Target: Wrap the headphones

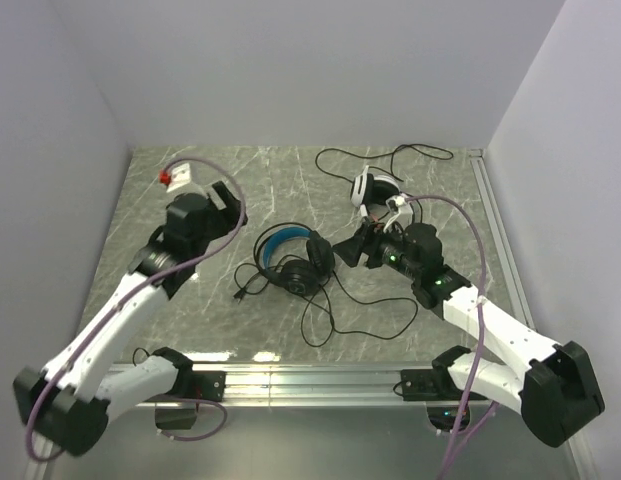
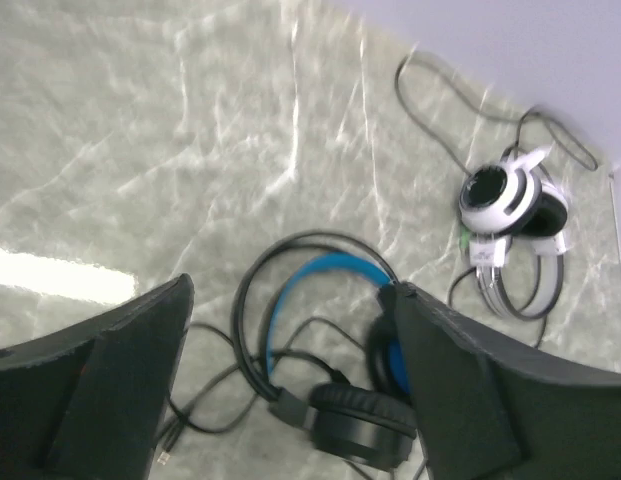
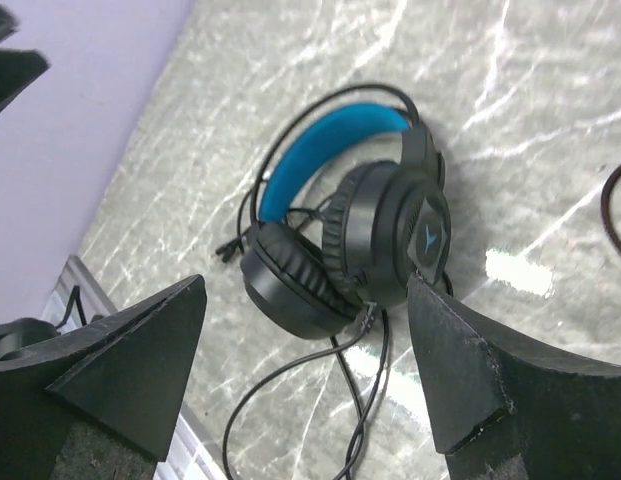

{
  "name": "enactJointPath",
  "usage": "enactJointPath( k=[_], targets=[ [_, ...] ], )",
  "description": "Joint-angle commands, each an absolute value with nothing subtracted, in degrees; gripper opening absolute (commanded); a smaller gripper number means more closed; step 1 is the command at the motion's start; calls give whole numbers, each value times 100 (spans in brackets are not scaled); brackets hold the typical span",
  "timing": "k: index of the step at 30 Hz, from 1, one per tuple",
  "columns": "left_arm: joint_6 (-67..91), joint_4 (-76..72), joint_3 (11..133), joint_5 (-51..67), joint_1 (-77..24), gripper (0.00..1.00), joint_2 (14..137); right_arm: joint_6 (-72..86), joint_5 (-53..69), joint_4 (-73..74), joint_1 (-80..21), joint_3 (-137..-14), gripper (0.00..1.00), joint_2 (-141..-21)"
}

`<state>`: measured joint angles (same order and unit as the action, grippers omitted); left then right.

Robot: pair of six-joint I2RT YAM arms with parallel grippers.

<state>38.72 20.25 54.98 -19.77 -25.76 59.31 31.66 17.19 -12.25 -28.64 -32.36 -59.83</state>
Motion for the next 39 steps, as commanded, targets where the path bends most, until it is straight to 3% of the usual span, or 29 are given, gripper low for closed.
enactJointPath(
  k=[1,3,9,20,22,24,39],
  targets=[
    [3501,1214,5010,-2147,-2505,99,5459,2927,1477,-1204,-2900,-3366,88,-5766],
    [3314,1046,5027,-1672,-2505,99,5536,2892,1459,-1116,-2900,-3384,89,-5792],
    [3252,2346,6160,-1723,-2505,99,7020,2865,1485,-1107,-2900,-3331,89,-5774],
    [3173,2084,6249,-845,-2496,99,8427,2839,1600,-1002,-2909,-3392,89,-6011],
    [3094,1978,6232,-765,-2496,96,8604,2856,1635,-1063,-2900,-3375,89,-6073],
    [3041,1995,6275,-922,-2496,86,8858,2883,1670,-1116,-2900,-3322,89,-6065],
    [2953,1819,6135,-694,-2347,63,9659,2865,1600,-1169,-2900,-3155,89,-6056]
  ],
)
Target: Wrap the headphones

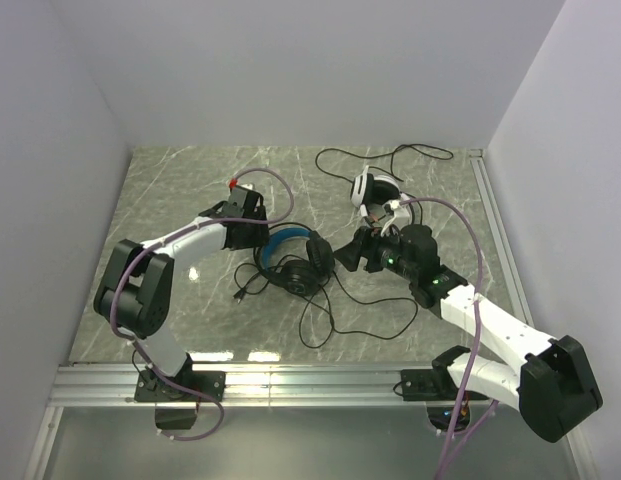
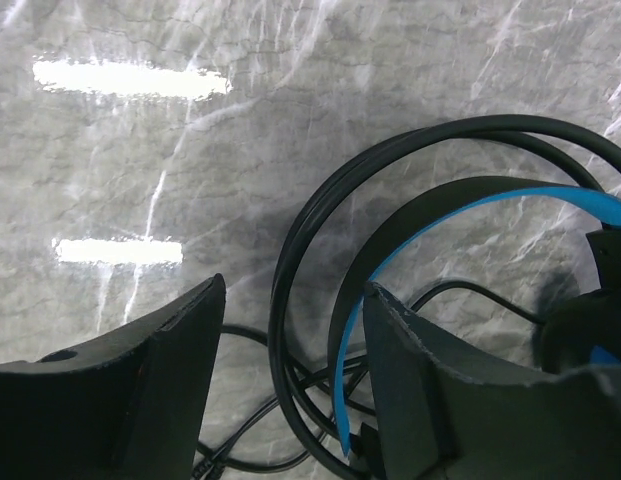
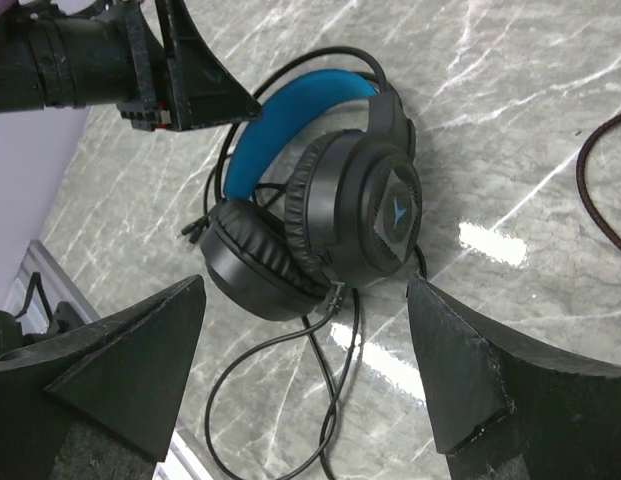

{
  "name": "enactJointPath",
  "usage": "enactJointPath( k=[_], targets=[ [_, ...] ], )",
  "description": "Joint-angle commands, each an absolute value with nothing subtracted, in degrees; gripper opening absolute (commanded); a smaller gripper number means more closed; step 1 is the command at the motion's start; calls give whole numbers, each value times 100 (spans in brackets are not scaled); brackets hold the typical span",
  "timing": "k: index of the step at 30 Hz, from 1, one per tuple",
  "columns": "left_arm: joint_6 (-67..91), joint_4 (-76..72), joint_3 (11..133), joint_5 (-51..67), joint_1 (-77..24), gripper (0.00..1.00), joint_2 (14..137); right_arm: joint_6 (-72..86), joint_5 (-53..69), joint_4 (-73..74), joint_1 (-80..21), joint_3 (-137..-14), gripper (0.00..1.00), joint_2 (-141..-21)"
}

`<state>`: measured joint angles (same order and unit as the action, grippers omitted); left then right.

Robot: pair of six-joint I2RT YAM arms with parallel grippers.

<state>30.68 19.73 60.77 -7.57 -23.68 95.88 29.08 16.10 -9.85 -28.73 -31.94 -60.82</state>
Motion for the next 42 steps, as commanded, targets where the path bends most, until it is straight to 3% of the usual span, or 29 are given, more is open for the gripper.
enactJointPath(
  k=[1,7,14,21,39,42],
  targets=[
    [2971,1819,6126,-703,-2338,62,9677,2865,1591,-1160,-2909,-3155,89,-6056],
    [2953,1661,5925,-397,-2215,59,9660,2848,1573,-1160,-2892,-3129,89,-6029],
    [3093,1028,5309,-44,-2083,71,8764,2839,1582,-1160,-2892,-3146,89,-6091],
    [3155,941,5107,60,-1828,70,8490,2856,1591,-1160,-2883,-3138,89,-6082],
    [2813,1520,5721,18,-2091,47,9808,2865,1600,-1239,-2900,-3085,89,-6152],
    [2733,1800,5958,-421,-2250,45,9957,2856,1600,-1222,-2900,-3102,89,-6179]
  ],
)
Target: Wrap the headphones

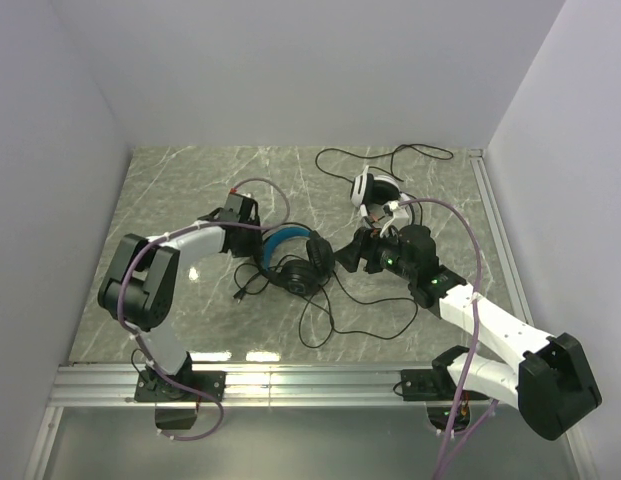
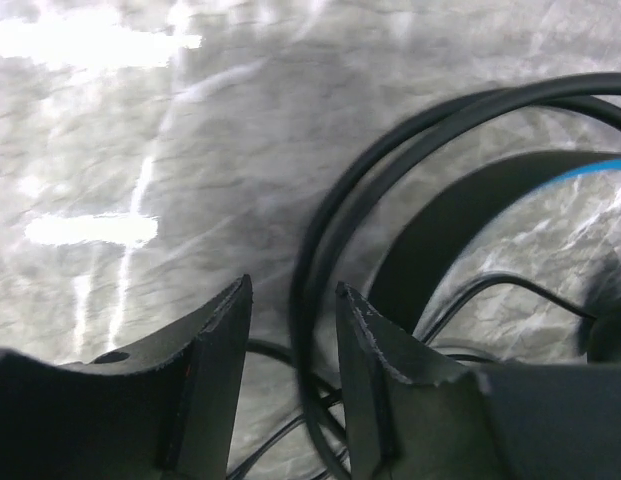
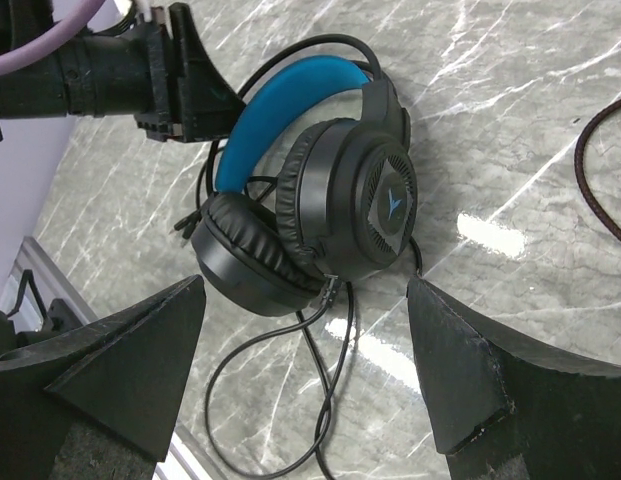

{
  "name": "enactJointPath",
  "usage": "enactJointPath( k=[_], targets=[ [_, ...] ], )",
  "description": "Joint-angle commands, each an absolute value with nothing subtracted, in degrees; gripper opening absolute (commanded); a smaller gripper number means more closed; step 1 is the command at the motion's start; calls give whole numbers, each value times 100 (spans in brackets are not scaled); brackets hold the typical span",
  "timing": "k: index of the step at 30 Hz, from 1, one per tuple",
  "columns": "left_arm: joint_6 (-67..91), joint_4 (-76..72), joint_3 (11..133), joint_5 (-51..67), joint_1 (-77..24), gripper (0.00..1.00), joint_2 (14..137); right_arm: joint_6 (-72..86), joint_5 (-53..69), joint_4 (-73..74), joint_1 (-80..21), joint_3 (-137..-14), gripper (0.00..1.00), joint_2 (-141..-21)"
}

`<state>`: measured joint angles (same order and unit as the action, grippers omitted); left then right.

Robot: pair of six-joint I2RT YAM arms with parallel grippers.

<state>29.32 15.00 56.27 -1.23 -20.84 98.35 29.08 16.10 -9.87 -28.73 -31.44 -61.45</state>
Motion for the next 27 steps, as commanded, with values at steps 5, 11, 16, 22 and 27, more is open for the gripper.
enactJointPath(
  k=[5,11,16,22,27],
  targets=[
    [2733,2021,6152,-632,-2408,37,10256,2839,1591,-1160,-2900,-3120,89,-6170],
    [2742,2232,6065,-721,-2417,17,10476,2830,1573,-1055,-2900,-3120,89,-6039],
    [2716,2276,5985,-685,-2513,15,10608,2874,1591,-1002,-2900,-3129,89,-5933],
    [2663,2417,6064,-694,-2716,6,10881,2892,1565,-879,-2892,-3103,89,-5863],
    [2952,2110,5837,-835,-2725,0,10496,2900,1486,-818,-2900,-2866,89,-5661]
  ],
)
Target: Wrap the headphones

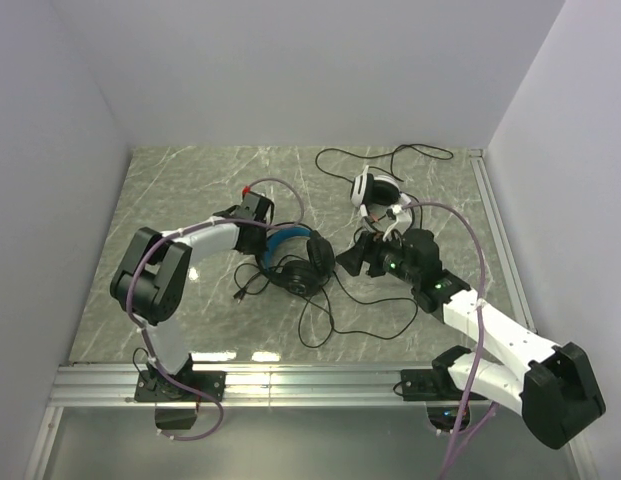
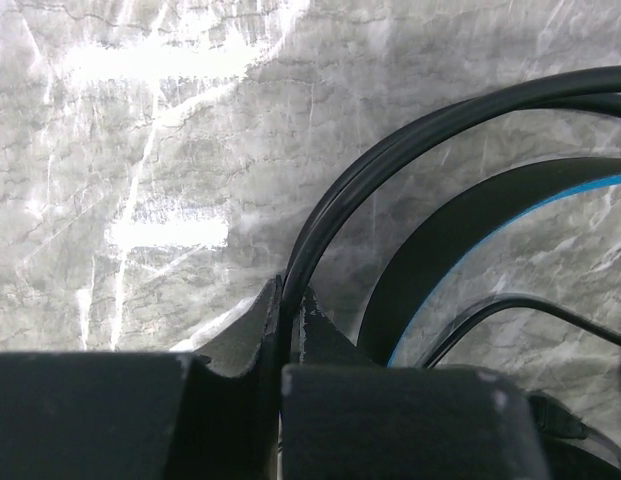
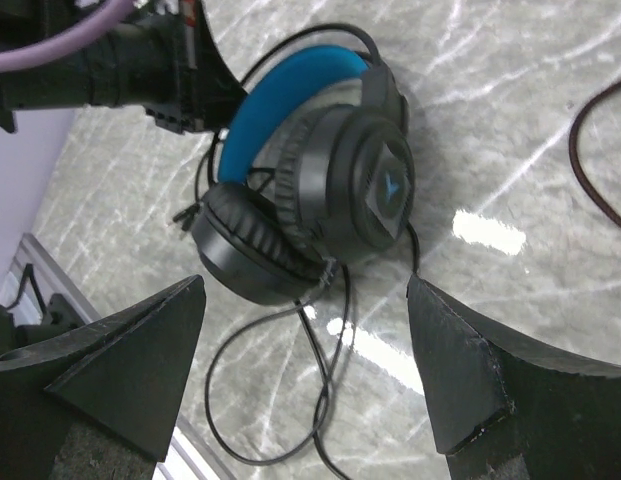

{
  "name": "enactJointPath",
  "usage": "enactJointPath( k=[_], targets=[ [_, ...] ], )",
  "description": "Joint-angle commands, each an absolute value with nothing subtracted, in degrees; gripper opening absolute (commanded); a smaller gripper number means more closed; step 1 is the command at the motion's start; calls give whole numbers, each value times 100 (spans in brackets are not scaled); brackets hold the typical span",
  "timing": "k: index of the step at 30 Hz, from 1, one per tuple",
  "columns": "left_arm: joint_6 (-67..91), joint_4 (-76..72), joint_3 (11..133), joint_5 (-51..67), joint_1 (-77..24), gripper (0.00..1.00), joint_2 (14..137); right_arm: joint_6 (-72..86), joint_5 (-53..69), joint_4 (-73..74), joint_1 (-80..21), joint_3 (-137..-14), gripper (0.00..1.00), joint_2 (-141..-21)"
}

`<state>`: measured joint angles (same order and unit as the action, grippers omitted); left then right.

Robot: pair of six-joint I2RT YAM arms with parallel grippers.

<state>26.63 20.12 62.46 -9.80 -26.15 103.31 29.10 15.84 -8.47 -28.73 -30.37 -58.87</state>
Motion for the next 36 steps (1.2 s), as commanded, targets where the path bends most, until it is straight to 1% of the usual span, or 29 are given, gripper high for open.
enactJointPath(
  k=[1,4,8,12,14,18,22,27,31,36],
  targets=[
    [3023,1970,5784,-835,-2725,0,10164,2892,1442,-800,-2892,-2830,89,-5625],
    [3548,1881,5722,-765,-2725,0,9478,2865,1424,-782,-2892,-2699,89,-5441],
    [3981,2362,6011,-695,-2725,0,8904,2821,1738,-1036,-2883,-2453,88,-5055],
    [4245,2794,6433,-765,-2725,0,8352,2883,2266,-1721,-2892,-2058,88,-4755],
    [4464,3005,6608,-984,-2725,0,8140,2962,2574,-2159,-2900,-1943,89,-4659],
    [4666,3155,6706,-1107,-2716,0,7482,3172,3329,-2908,-2909,-1670,91,-4588],
    [4877,3365,6934,-1230,-2716,0,7181,3287,3594,-3453,-3014,-1582,94,-4492],
    [4957,3709,7391,-1222,-2716,0,7128,2980,3419,-3630,-3638,-1819,95,-4579],
    [4992,3762,7523,-1187,-2716,0,7110,2647,3033,-3604,-4244,-2135,95,-5131],
    [5018,3840,7681,-1169,-2707,0,7093,2610,2437,-3876,-4640,-2276,90,-5712]
  ],
)
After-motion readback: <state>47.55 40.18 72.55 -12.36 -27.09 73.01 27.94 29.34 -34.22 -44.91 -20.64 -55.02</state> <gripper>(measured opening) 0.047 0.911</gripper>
